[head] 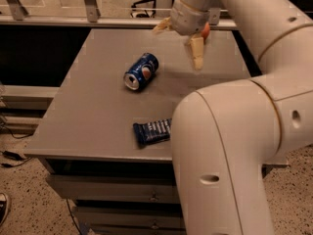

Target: Knock pepsi can over

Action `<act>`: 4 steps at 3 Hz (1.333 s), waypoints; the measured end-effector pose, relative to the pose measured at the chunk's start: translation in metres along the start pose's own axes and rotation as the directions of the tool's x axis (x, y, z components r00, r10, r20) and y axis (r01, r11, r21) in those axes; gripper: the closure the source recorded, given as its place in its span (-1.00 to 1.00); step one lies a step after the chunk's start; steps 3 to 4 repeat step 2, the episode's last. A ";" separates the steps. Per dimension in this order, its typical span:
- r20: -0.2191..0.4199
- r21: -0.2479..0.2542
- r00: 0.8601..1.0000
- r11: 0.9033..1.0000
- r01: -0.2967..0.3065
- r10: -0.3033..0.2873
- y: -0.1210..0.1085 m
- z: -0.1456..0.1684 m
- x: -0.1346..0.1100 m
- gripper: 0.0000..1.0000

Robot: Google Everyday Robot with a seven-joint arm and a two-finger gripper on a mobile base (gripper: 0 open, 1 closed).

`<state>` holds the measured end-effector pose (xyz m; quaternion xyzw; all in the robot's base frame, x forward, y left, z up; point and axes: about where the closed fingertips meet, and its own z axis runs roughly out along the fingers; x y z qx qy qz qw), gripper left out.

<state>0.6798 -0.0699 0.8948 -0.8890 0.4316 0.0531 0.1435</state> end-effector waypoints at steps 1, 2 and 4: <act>0.235 0.185 0.955 0.957 -0.225 0.179 0.030 -0.043 0.019 -1.00; 0.387 0.253 0.893 0.904 -0.344 0.232 0.046 -0.070 0.026 -1.00; 0.387 0.253 0.893 0.904 -0.344 0.232 0.046 -0.070 0.026 -1.00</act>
Offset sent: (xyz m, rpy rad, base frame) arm -0.0319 -0.1167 0.0932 0.6940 0.1345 -0.3726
